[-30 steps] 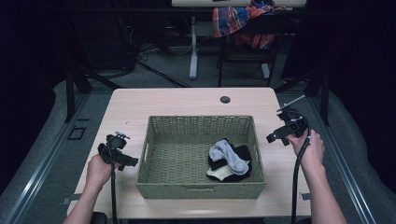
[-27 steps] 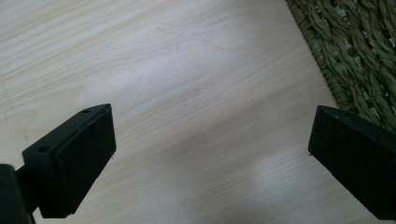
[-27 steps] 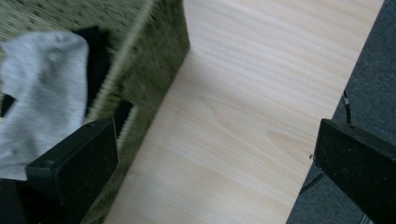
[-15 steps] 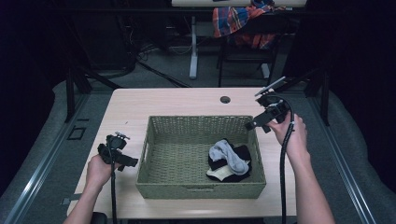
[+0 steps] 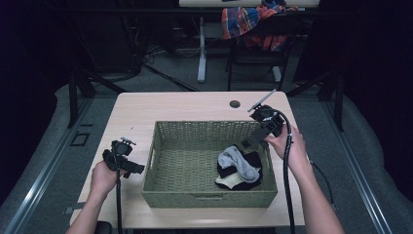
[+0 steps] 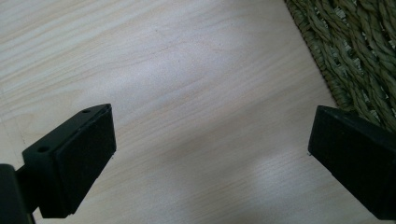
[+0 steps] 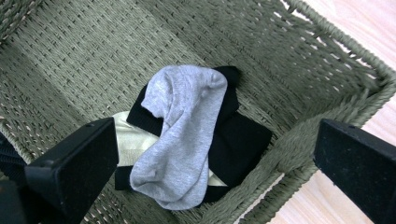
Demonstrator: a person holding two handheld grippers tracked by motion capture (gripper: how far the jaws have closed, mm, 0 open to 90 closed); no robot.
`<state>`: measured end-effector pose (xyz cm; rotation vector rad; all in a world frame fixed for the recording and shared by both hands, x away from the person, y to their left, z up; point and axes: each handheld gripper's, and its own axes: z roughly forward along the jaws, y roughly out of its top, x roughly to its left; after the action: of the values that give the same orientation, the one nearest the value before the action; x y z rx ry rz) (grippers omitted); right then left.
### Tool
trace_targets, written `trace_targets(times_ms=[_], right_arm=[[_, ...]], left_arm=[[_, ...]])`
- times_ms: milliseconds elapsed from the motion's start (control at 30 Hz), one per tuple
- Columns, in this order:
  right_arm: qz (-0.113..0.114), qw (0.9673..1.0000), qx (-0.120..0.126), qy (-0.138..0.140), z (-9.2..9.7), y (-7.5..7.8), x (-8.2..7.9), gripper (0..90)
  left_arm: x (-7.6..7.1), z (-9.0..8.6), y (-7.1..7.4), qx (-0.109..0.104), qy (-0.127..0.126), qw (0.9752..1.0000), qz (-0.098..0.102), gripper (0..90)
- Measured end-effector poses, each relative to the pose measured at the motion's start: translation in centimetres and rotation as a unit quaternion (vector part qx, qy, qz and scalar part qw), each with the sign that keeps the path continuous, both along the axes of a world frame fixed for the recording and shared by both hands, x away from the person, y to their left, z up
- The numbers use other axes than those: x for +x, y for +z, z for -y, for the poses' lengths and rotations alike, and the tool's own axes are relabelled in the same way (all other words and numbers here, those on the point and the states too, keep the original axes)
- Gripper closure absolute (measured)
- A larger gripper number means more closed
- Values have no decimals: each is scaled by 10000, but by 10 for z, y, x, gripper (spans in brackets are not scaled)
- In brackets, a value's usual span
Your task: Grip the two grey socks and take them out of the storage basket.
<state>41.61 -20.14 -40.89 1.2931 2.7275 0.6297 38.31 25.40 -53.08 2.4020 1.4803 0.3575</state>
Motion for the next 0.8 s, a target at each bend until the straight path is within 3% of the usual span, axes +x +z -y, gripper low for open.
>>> trace_targets(times_ms=[267, 300, 400, 600, 800], right_arm=[[-169, 9996, -150, 138, -8, -10, 1, 0], [-139, 9998, -63, 85, -9, -14, 1, 0], [-240, 9994, -189, 162, -9, -17, 1, 3], [-440, 9981, -393, 188, -12, -31, 2, 139], [-570, 9972, -418, 237, -19, -42, 4, 172]], left_arm=[[0, 0, 1, -3, 32, 10000, 18, 8], [0, 0, 2, 5, 17, 10000, 7, 8], [-1, 2, 2, 1, 16, 10000, 58, 8], [0, 2, 1, 0, 25, 10000, 24, 8], [0, 2, 1, 8, -2, 10000, 10, 8]])
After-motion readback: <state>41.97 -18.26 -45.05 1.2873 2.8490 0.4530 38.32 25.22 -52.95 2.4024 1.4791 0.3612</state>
